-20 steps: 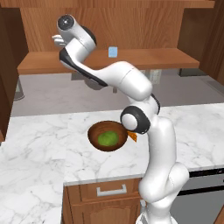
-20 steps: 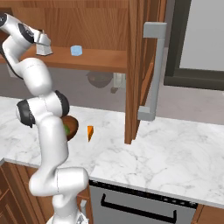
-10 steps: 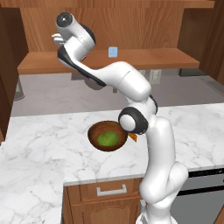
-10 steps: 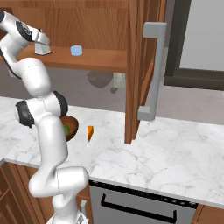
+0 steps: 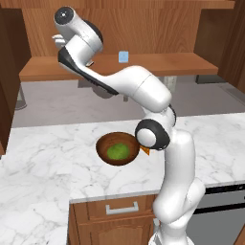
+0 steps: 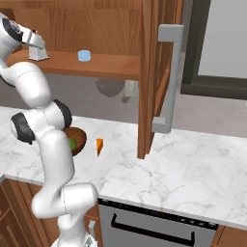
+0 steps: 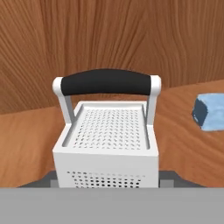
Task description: Pick the cheese from the fridge and the cheese grater from the cabinet and place them next to the salad bowl.
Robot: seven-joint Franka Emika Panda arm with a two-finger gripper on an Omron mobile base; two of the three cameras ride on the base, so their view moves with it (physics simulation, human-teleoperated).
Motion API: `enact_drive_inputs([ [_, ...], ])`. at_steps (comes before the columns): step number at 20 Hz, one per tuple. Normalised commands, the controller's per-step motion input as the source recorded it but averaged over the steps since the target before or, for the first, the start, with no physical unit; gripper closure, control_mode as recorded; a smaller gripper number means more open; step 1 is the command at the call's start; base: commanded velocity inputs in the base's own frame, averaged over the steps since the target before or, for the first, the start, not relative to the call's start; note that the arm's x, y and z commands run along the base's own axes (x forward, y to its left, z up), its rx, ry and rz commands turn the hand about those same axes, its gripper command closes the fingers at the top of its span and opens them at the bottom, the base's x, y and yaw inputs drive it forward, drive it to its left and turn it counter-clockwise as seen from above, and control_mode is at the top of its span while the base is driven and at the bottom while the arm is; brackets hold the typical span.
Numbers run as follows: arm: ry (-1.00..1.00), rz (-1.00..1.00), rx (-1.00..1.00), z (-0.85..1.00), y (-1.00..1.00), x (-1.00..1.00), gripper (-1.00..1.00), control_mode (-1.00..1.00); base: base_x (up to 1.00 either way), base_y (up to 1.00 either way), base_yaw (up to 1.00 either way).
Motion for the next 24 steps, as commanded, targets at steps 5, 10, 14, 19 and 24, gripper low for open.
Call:
enact_drive_inputs([
  [5,-0.01,0.0,0.03,0.0,0.0,-0.66,1.0,-1.0,0.0,0.0,0.0],
  [10,0.0,0.0,0.04,-0.02,-0.05,-0.72,1.0,-1.0,0.0,0.0,0.0],
  [14,-0.03,0.0,0.04,-0.15,-0.14,-0.72,1.0,-1.0,0.0,0.0,0.0],
  [19,0.0,0.0,0.08,-0.26,-0.19,-0.64,1.0,-1.0,0.0,0.0,0.0],
  [24,0.0,0.01,0.11,-0.32,-0.29,-0.56,1.0,-1.0,0.0,0.0,0.0],
])
